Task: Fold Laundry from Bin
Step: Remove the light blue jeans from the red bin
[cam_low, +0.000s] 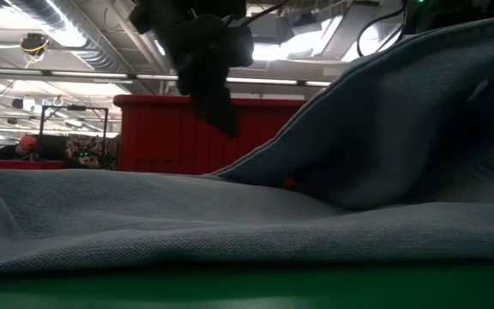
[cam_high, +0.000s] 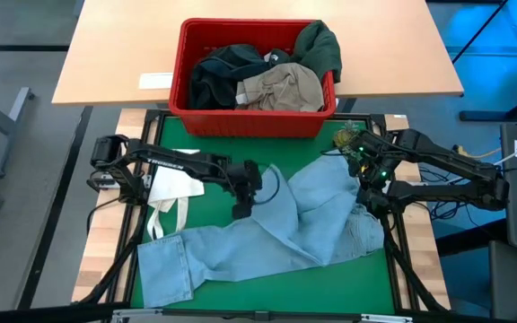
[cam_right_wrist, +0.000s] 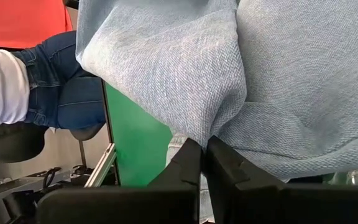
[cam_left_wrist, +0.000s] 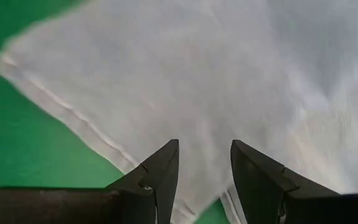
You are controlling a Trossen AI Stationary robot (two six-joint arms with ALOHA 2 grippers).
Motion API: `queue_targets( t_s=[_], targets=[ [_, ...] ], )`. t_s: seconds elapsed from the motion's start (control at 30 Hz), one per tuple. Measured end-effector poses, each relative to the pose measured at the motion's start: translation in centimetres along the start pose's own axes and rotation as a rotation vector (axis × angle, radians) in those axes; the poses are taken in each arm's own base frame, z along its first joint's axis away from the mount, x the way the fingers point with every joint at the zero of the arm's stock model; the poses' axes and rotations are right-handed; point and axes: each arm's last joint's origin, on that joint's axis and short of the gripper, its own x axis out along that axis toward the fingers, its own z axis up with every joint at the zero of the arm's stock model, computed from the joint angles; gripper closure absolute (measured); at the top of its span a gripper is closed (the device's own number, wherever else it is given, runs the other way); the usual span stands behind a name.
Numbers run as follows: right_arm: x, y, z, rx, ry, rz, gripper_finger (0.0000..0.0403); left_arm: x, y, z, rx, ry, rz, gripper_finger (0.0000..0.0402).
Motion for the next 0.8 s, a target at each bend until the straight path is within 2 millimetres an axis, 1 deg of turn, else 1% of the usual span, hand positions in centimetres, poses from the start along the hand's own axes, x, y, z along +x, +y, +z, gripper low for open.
queue_targets(
  t_s=[0.07, 0.17, 0.33, 0.67, 0.8],
  targets=[
    [0.0, 0.0, 0.0, 0.000, 0.000, 0.000, 0.0391, 0.5, -0.8, -0.9, 0.075, 0.029, -0.005, 0.0262],
    [0.0, 0.0, 0.0, 0.000, 0.000, 0.000, 0.0391, 1.1, -1.8, -2.1, 0.154, 0.066, 0.033, 0.0262],
    [0.0, 0.0, 0.0, 0.000, 0.000, 0.000, 0.0391, 1.4, -2.7, -2.7, 0.221, 0.071, 0.149, 0.0262],
    [0.0, 0.0, 0.0, 0.000, 0.000, 0.000, 0.0391, 2.1, -2.9, -4.6, 0.242, 0.123, 0.172, 0.0262],
    [0.0, 0.0, 0.0, 0.000, 0.000, 0.000, 0.0391, 2.7, -2.7, -5.0, 0.239, 0.088, 0.169, 0.0262]
  ],
)
